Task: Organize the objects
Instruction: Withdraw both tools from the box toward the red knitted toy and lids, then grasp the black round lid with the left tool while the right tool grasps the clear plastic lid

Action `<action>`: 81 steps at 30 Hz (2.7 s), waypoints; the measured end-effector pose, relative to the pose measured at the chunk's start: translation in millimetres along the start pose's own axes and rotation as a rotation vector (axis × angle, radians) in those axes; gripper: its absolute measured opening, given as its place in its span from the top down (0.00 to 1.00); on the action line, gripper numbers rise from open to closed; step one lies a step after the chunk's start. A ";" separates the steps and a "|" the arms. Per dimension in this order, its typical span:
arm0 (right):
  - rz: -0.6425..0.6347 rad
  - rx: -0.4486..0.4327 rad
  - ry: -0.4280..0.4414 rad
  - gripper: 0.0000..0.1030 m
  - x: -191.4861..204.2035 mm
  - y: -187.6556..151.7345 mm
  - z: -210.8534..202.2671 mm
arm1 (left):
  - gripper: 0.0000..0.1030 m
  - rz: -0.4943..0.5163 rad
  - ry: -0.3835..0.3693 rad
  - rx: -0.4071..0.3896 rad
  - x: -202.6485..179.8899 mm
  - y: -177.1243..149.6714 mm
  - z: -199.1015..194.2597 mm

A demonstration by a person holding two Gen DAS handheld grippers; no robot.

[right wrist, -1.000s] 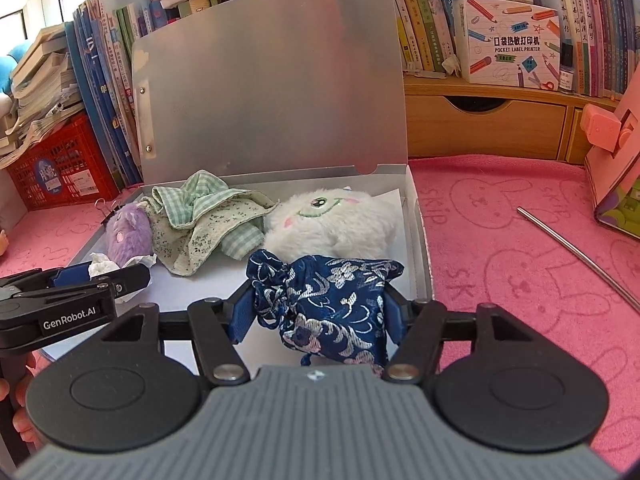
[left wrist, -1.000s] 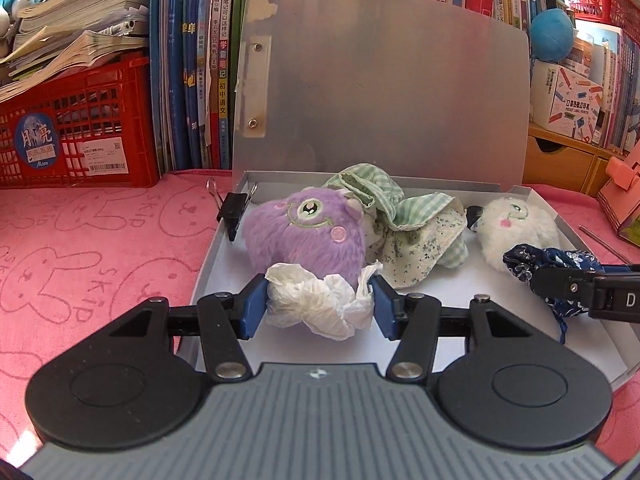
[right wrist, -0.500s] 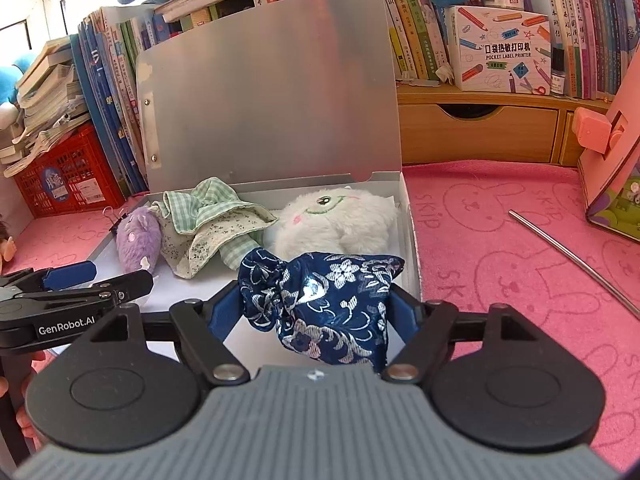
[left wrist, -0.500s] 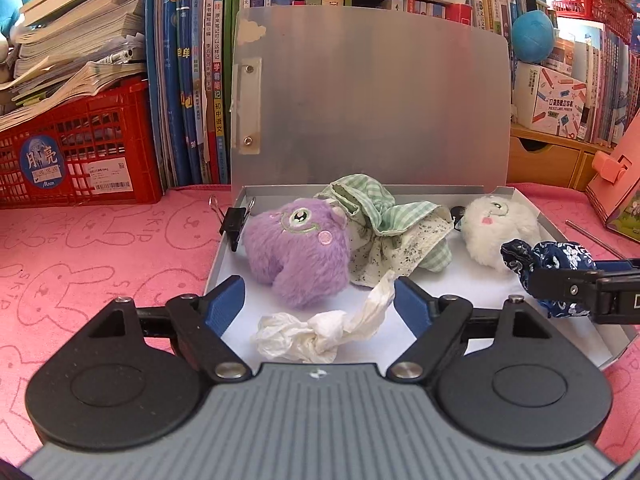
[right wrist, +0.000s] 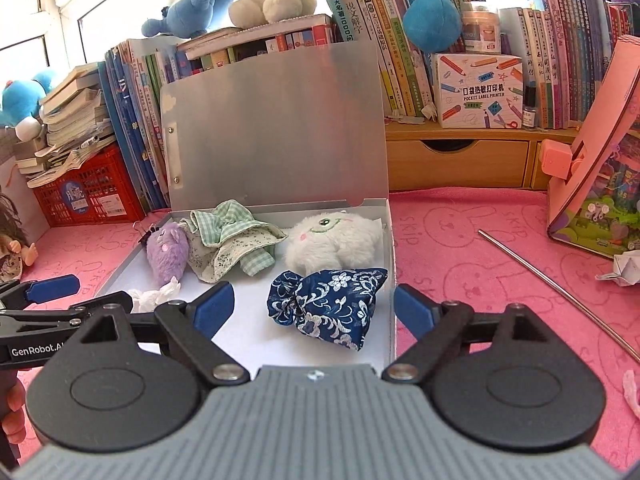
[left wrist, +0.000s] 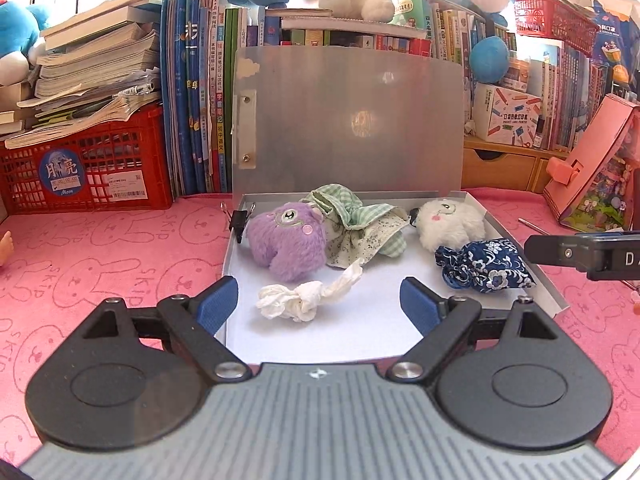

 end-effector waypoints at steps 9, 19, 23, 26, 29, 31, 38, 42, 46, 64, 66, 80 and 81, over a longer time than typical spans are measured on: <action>-0.031 -0.052 0.027 0.10 -1.7 -31.5 -65.5 | 0.08 0.030 -0.105 -0.023 -25.0 -33.9 -65.6; -0.059 -0.094 0.015 0.10 -5.8 -82.2 -116.5 | 0.07 0.002 -0.124 -0.029 -32.8 -84.5 -116.0; -0.094 -0.118 -0.010 0.10 -4.1 -102.1 -134.6 | 0.07 -0.006 -0.103 -0.019 -28.6 -107.1 -131.9; -0.091 -0.116 -0.018 0.10 -5.4 -116.9 -144.6 | 0.07 -0.003 -0.086 -0.019 -25.7 -121.6 -143.1; -0.091 -0.119 -0.044 0.10 -7.1 -131.5 -152.8 | 0.07 0.010 -0.075 -0.019 -25.5 -135.7 -154.3; -0.097 -0.125 -0.064 0.10 -8.0 -140.2 -158.0 | 0.07 0.022 -0.070 -0.021 -26.6 -143.7 -159.7; -0.085 -0.157 -0.120 0.10 -8.4 -164.2 -177.3 | 0.07 0.039 -0.042 -0.027 -34.3 -172.9 -175.5; -0.075 -0.168 -0.141 0.10 -8.6 -174.1 -183.6 | 0.07 0.026 -0.029 -0.031 -35.1 -181.6 -178.4; -0.063 -0.181 -0.157 0.10 -9.5 -177.1 -188.5 | 0.07 0.025 -0.020 -0.047 -34.0 -183.8 -183.0; -0.020 -0.118 -0.183 0.24 -14.9 -196.1 -192.4 | 0.30 0.068 -0.035 -0.025 -46.0 -191.3 -184.6; -0.023 -0.111 -0.182 0.29 -13.9 -198.4 -192.4 | 0.33 0.071 -0.044 -0.024 -47.9 -191.5 -184.2; -0.023 -0.070 -0.193 0.49 -13.7 -205.3 -186.4 | 0.40 0.102 -0.065 -0.007 -62.5 -196.0 -174.1; -0.026 -0.066 -0.191 0.50 -13.0 -205.8 -185.6 | 0.40 0.103 -0.063 -0.007 -62.7 -195.9 -173.5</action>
Point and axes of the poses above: each gripper's, at about its wrist camera, not at the fingertips, and z roughly the way its jaws point, x to its left, y to its top, the point moved 4 cm from there along z, roughly the way its jaws point, and after that the axes turned 7 degrees about -y, right-handed, at the moved point
